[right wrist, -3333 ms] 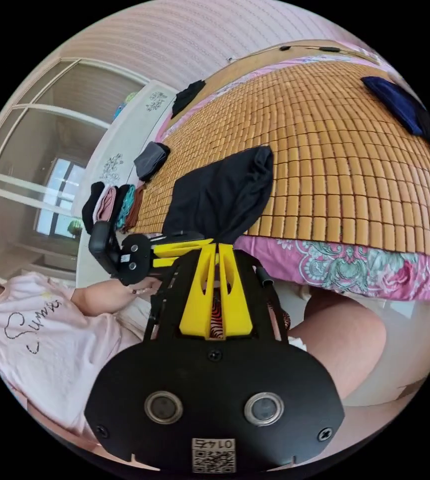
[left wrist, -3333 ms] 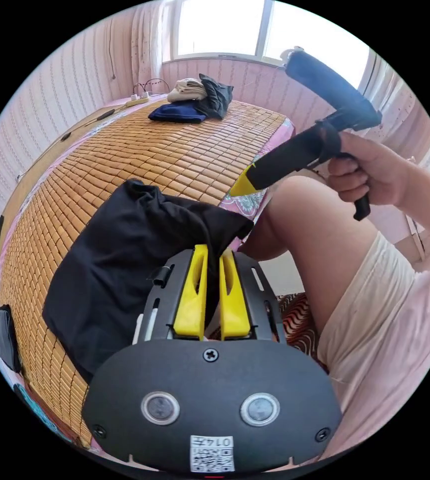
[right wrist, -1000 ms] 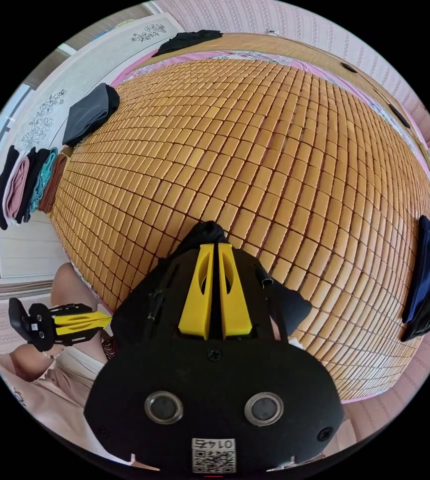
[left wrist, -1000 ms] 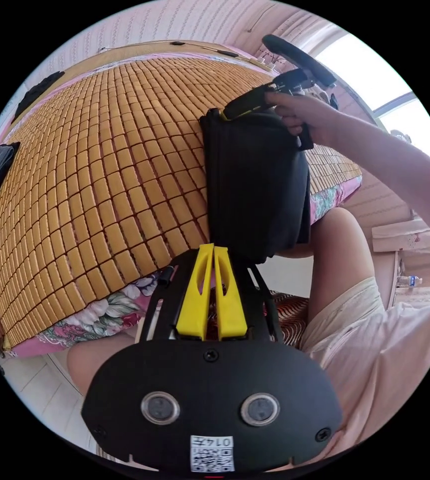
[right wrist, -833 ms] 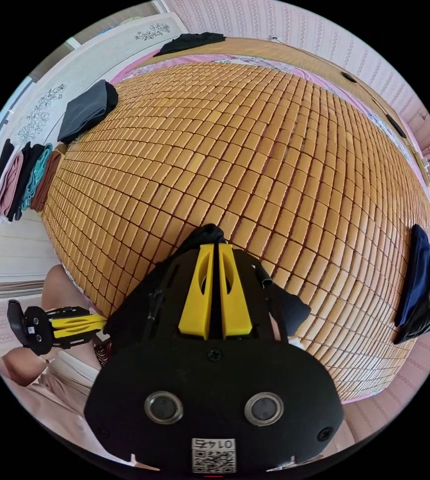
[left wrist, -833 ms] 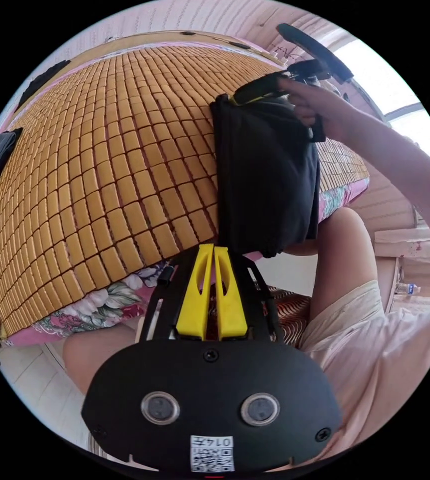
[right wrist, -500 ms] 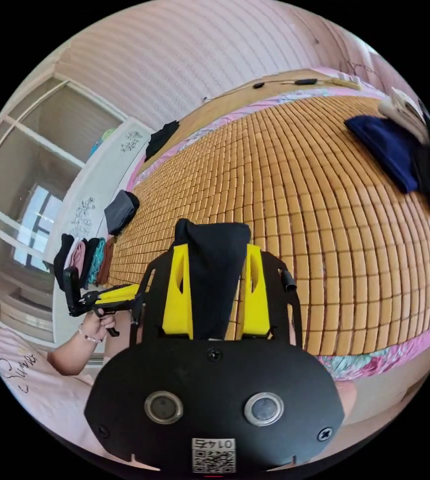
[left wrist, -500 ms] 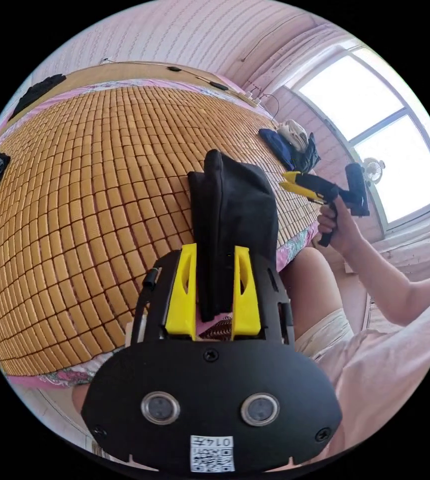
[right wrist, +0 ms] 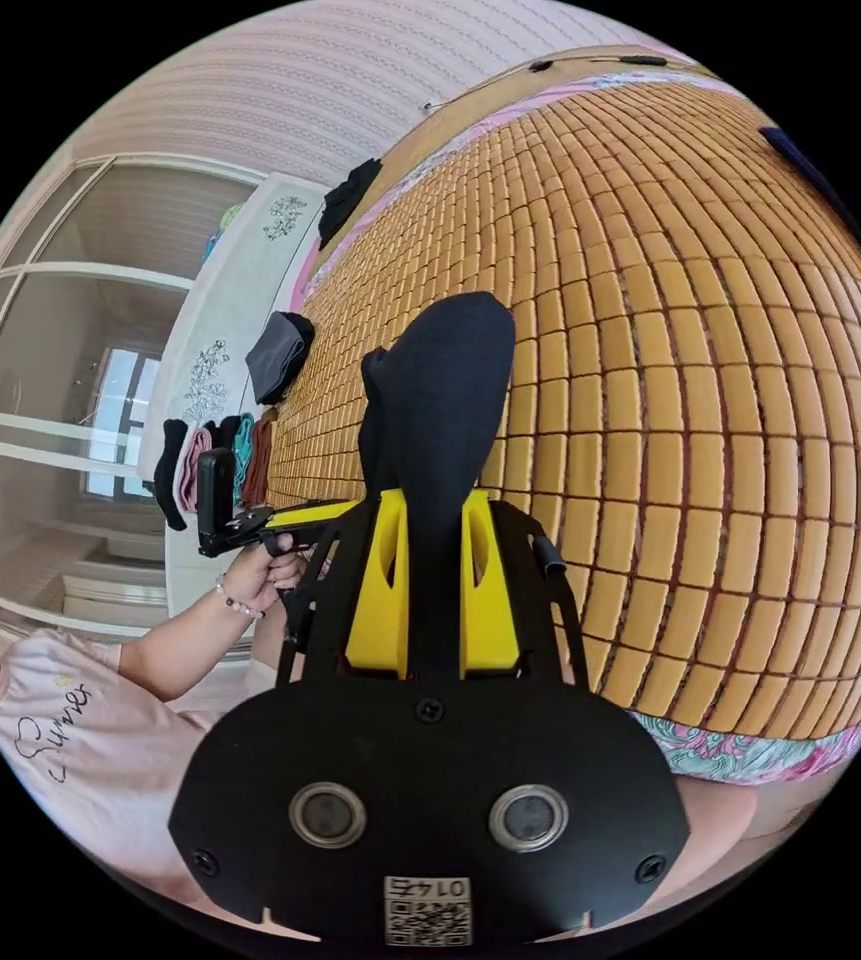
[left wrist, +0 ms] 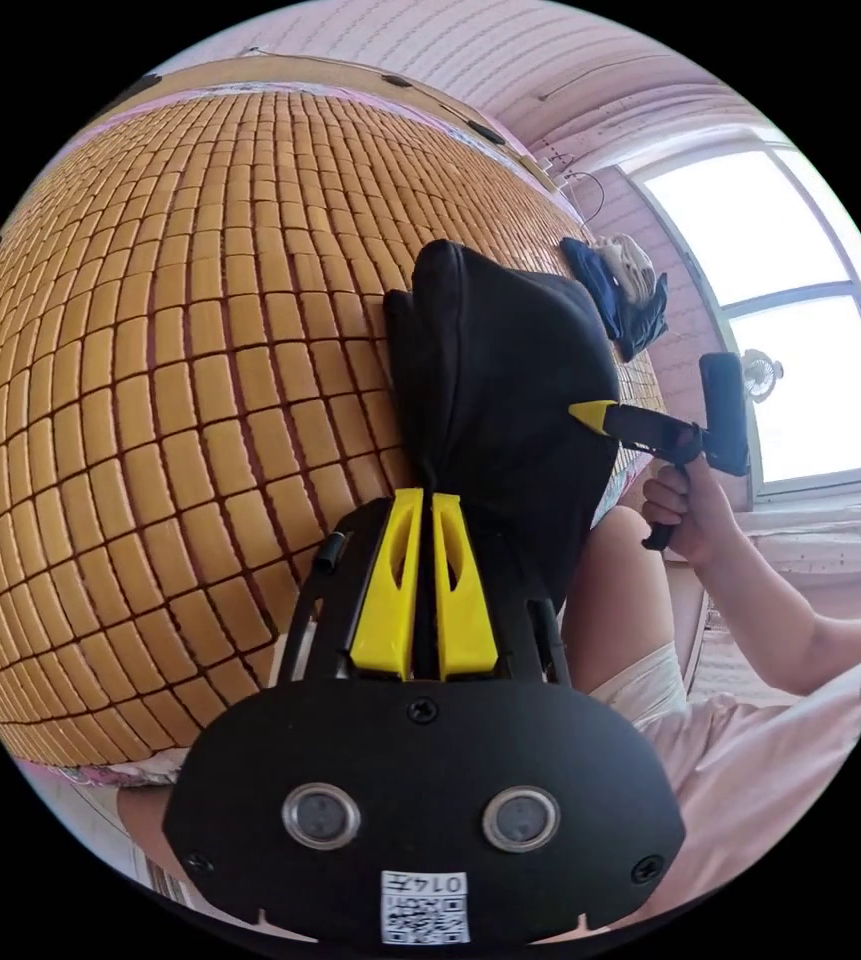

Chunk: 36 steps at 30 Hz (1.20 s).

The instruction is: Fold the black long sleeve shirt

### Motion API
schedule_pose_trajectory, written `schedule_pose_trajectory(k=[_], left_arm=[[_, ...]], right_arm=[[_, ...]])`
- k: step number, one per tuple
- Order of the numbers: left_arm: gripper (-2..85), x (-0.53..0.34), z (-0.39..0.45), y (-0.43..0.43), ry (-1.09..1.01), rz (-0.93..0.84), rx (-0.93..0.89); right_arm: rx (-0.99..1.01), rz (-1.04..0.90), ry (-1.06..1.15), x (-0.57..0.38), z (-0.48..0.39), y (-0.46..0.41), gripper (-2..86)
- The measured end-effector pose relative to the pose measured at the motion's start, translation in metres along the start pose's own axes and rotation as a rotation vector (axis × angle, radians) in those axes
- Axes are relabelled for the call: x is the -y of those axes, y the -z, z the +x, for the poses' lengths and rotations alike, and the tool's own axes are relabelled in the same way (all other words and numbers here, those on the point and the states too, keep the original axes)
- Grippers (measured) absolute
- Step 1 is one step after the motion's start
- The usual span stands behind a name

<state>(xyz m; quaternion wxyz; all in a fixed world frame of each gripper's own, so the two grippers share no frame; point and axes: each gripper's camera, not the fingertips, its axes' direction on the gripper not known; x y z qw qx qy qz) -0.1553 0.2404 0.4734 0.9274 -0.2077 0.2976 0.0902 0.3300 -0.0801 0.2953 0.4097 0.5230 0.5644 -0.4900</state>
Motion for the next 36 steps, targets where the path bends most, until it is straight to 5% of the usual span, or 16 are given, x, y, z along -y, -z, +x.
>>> schedule_pose_trajectory(k=[12, 18, 21, 24, 28, 32, 36], left_arm=[[-1.0, -0.108, -0.035, 0.137, 0.239, 0.543, 0.204], [-0.7, -0.089, -0.068, 0.26, 0.274, 0.765, 0.476], [0.1, -0.036, -0.117, 0.309, 0.427, 0.786, 0.525], [1.6, 0.012, -0.178, 0.324, 0.562, 0.701, 0.594], [2.1, 0.058, -0.24, 0.27, 0.663, 0.302, 0.74], [0.1, 0.035, -0.214, 0.253, 0.661, 0.478, 0.701], [-0.7, -0.008, -0.145, 0.242, 0.514, 0.671, 0.63]], right_arm=[[0.085, -0.222, 0.802, 0.135, -0.25, -0.098, 7.4], [0.249, -0.193, 0.91, 0.264, -0.36, -0.159, 8.1], [0.128, -0.18, 0.778, 0.357, -0.401, -0.215, 10.3], [-0.009, -0.224, 0.594, 0.41, -0.414, -0.267, 11.0], [0.018, -0.27, 0.644, 0.38, -0.395, -0.295, 11.0], [-0.051, -0.356, 0.784, 0.298, -0.329, -0.272, 10.8], [-0.168, -0.359, 0.695, 0.185, -0.217, -0.194, 9.6]])
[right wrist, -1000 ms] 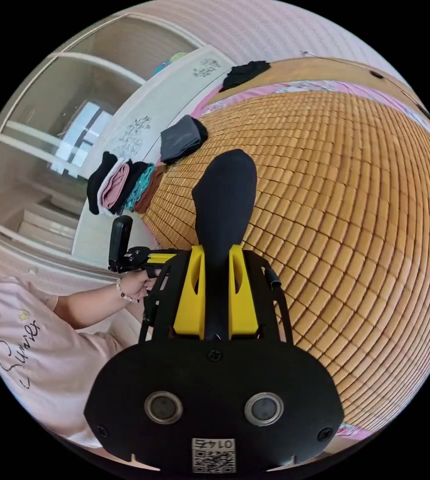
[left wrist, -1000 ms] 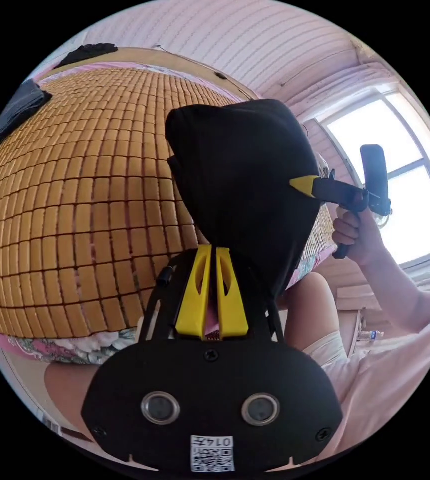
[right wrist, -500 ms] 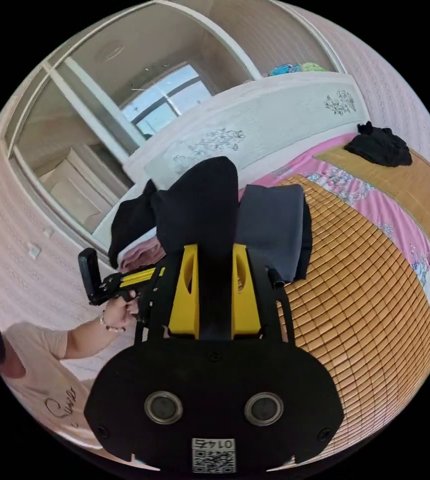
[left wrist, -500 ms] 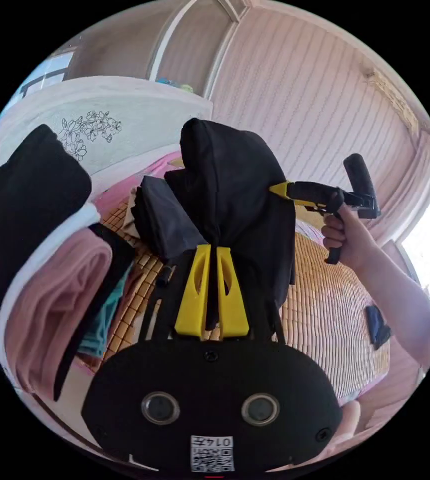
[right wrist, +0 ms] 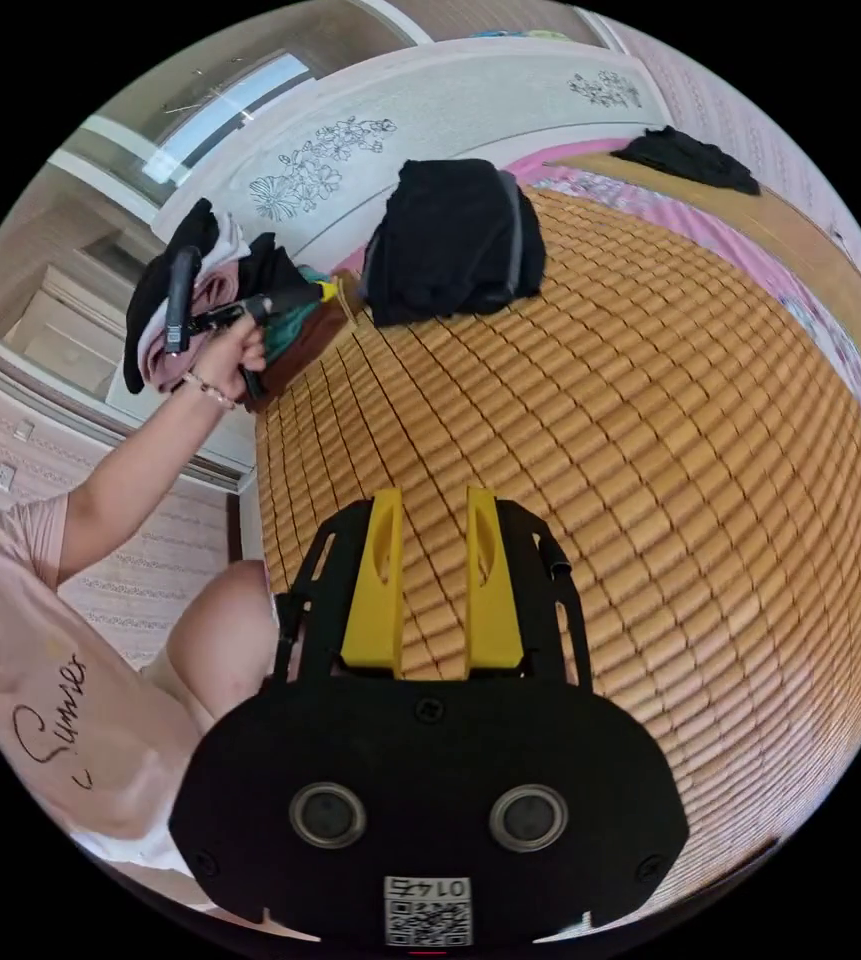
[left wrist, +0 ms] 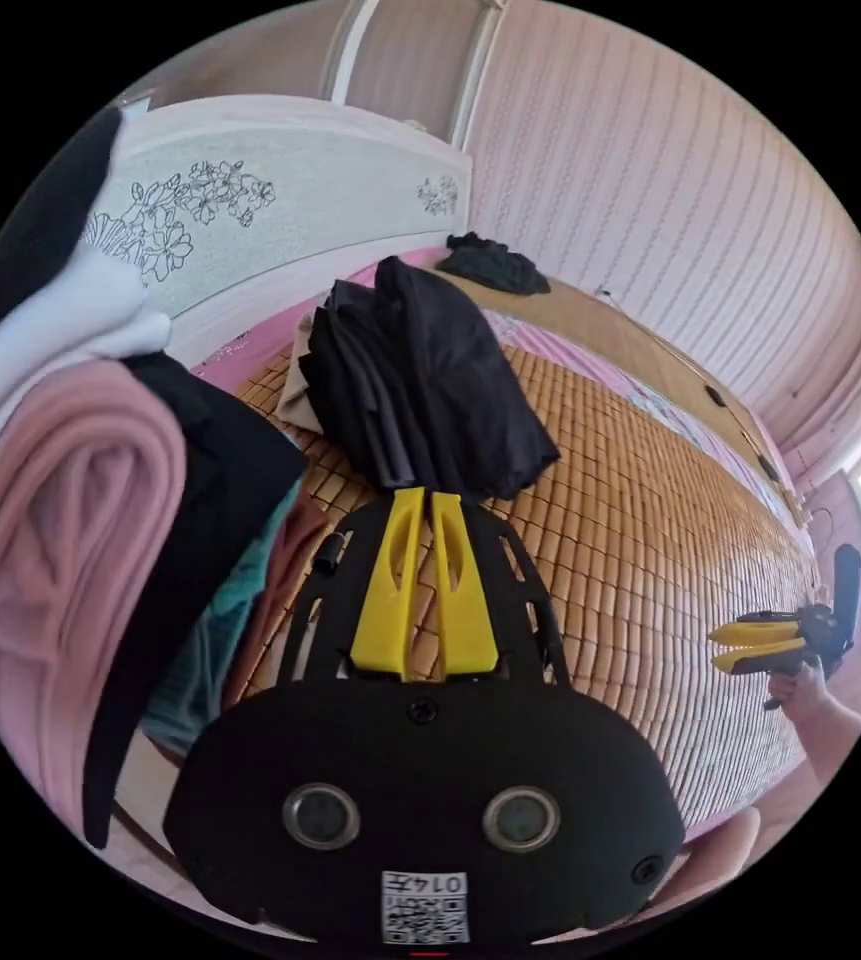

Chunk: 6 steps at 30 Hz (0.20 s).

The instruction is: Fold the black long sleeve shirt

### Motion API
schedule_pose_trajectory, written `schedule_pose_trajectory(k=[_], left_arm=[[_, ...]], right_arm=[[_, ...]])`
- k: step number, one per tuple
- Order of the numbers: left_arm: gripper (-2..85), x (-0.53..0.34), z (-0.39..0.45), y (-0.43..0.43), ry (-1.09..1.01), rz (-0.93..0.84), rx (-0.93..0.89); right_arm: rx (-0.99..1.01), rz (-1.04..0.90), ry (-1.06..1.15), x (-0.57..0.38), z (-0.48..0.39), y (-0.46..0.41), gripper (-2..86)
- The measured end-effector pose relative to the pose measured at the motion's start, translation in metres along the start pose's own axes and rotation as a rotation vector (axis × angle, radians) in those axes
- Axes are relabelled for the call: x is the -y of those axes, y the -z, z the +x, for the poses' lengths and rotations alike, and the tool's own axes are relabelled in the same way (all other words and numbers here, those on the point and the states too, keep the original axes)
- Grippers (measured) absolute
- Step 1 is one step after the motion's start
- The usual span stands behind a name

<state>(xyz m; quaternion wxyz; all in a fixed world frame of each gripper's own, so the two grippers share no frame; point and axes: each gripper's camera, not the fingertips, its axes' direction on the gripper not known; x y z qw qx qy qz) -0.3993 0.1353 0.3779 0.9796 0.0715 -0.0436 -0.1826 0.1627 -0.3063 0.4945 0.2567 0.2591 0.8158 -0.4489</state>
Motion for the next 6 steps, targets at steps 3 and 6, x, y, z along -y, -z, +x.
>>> schedule_pose_trajectory(k=[3, 6], left_arm=[[-0.8, -0.059, 0.048, 0.038, -0.179, -0.014, -0.131], [-0.7, -0.122, 0.116, 0.063, -0.399, -0.088, -0.249]], right_arm=[[-0.138, -0.048, -0.197, -0.14, 0.001, 0.021, 9.4], [-0.239, -0.047, -0.437, -0.267, -0.003, 0.054, 9.9]])
